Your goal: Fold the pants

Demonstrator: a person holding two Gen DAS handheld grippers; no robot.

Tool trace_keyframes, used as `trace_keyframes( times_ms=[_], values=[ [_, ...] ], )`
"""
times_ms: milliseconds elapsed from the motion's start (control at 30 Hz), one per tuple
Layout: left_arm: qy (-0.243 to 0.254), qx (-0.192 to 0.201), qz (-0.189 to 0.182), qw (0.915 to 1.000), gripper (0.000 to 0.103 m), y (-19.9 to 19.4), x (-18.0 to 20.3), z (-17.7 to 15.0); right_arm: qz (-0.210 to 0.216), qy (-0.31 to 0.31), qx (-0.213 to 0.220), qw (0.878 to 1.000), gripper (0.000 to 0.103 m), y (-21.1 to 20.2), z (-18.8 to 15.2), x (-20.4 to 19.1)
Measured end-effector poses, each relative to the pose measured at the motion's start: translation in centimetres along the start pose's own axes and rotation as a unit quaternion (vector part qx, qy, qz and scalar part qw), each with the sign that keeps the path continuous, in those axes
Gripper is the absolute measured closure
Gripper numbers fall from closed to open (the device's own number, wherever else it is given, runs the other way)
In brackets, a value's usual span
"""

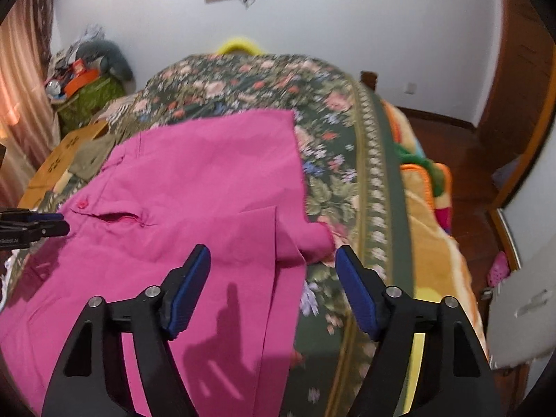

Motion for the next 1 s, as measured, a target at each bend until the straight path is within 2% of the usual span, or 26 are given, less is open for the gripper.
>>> trace_keyframes(
  times_ms=[67,133,200,300,400,667,733,767,800,867,933,1000],
  values=[
    [0.008,0.005,0.004,1.0000,0.069,0.2,0.1,0.0,0.002,-0.005,-0.008,1.000,0.038,1.2,0.4,0.1],
    [0.009,0.007,0.002,0.9999,0.070,0.2,0.1,-0.1,0.007,-0.011,-0.019,1.000,0.049,2.4,0.7,0.3],
    [0.008,0.001,-0.016,0.9998,0.078,0.3,0.2,0.0,0.012,-0.019,-0.029,0.999,0.057,3.4,0.7,0.5],
    [0.007,-0.003,-0.023,0.9997,0.087,0.2,0.0,0.0,0.014,-0.022,-0.054,0.998,0.080,4.9,0.3,0.8],
    [0.011,0.000,-0.019,0.9998,0.092,0.0,-0.1,0.0,-0.001,-0.031,-0.041,0.999,0.093,4.5,0.5,0.6],
    [0.025,0.018,0.038,0.9988,0.092,-0.3,-0.8,-0.3,-0.002,-0.021,-0.028,0.999,0.099,3.2,1.4,1.6],
    [0.014,0.018,0.045,0.9987,0.092,-0.1,-1.3,-0.4,-0.043,-0.028,-0.039,0.998,0.102,4.0,1.0,2.6],
    [0.008,0.017,0.035,0.9992,0.092,0.1,-1.6,-0.4,-0.052,-0.024,-0.048,0.997,0.102,4.5,0.6,3.2],
    [0.003,0.017,0.024,0.9996,0.092,0.1,-1.8,-0.5,-0.035,-0.001,-0.063,0.997,0.102,5.2,0.0,4.0],
    [-0.003,0.017,0.012,0.9998,0.092,-0.2,-2.0,-0.5,-0.017,0.020,-0.052,0.998,0.102,4.6,0.0,4.6],
    [-0.001,0.018,0.022,0.9996,0.091,-0.7,-2.1,-0.5,-0.009,0.038,-0.050,0.998,0.101,3.7,0.3,5.0],
    [0.001,0.023,0.033,0.9992,0.086,-1.3,-2.2,-0.2,-0.004,0.057,-0.046,0.997,0.099,2.6,0.7,5.6]
  ],
)
Point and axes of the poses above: each gripper's, at about its wrist camera, not at the fingertips, and y roughly the way its jaws point, x to its right, z to its top, the point moved 7 cm from there along y, roughly the way its jaws point, and after that the axes turned 9 degrees about z, right-handed, at the moved point
